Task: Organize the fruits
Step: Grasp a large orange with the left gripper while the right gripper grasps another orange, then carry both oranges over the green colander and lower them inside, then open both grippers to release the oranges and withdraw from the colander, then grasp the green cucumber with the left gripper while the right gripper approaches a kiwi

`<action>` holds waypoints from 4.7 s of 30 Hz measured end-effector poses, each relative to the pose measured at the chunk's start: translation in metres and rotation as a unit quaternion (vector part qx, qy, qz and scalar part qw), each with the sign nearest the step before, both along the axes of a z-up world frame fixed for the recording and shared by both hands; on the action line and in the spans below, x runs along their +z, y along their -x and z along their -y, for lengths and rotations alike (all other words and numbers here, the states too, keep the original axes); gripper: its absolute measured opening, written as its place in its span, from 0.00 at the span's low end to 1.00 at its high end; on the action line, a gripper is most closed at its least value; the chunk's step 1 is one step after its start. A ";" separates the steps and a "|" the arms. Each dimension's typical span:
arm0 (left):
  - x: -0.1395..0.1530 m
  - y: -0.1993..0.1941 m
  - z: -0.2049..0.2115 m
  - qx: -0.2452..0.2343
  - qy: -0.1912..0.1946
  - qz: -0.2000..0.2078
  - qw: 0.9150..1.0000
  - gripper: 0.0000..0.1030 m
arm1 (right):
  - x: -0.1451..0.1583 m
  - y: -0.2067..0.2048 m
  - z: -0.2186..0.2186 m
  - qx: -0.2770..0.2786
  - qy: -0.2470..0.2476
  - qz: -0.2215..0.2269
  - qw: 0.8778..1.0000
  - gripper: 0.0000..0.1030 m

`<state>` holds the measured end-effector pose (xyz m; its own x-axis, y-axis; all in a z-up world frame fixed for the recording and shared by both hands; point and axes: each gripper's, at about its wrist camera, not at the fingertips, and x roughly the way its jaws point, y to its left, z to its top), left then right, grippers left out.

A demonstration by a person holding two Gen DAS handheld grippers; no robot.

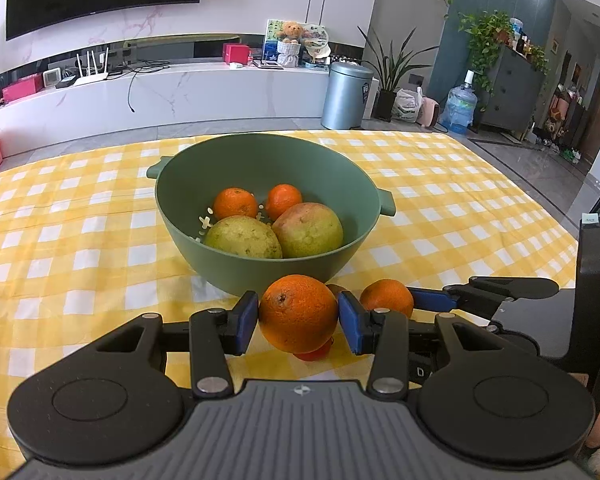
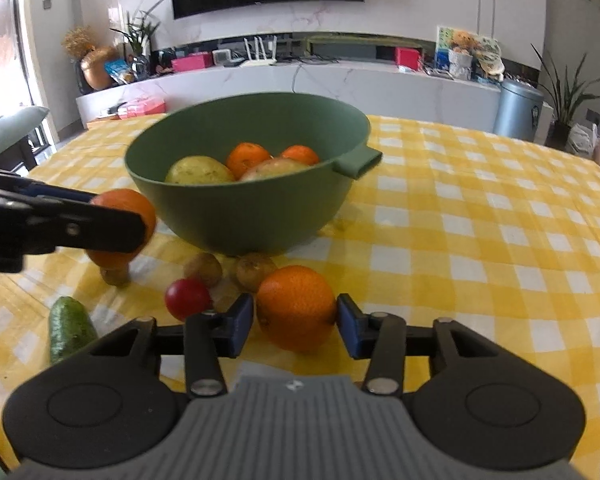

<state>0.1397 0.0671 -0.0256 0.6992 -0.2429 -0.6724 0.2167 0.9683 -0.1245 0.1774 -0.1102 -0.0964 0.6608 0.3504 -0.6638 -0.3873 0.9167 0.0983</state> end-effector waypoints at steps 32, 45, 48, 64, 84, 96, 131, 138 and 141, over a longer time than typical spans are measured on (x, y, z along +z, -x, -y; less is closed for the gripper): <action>0.044 -0.041 -0.003 0.004 0.000 0.059 0.998 0.48 | 0.082 -0.003 0.003 0.031 -0.030 0.119 0.992 0.39; 0.019 -0.097 -0.043 0.037 0.032 0.011 0.999 0.48 | 0.081 -0.082 -0.021 0.087 -0.015 0.073 0.993 0.39; 0.015 -0.102 -0.047 0.042 0.029 0.005 0.999 0.48 | 0.077 -0.098 -0.028 0.095 -0.013 0.058 0.994 0.39; -0.001 -0.112 -0.044 0.044 -0.011 -0.020 0.999 0.48 | 0.042 -0.135 -0.075 0.158 0.048 0.019 0.986 0.39; -0.001 -0.108 -0.040 0.044 -0.032 -0.004 0.999 0.58 | 0.037 -0.131 -0.082 0.162 0.079 0.032 0.983 0.40; 0.016 -0.089 -0.034 0.046 -0.041 0.033 0.998 0.62 | 0.051 -0.116 -0.073 0.139 0.065 0.048 0.987 0.54; 0.030 0.023 0.015 0.111 -0.027 -0.118 0.986 0.65 | 0.044 0.053 0.034 -0.044 0.001 0.022 0.999 0.58; 0.006 0.031 0.019 0.193 0.010 -0.152 0.969 0.65 | 0.024 0.044 0.049 -0.056 -0.016 -0.042 0.997 0.48; -0.001 0.035 0.016 0.230 0.021 -0.159 0.960 0.65 | 0.020 0.037 0.055 -0.062 -0.033 -0.064 0.995 0.47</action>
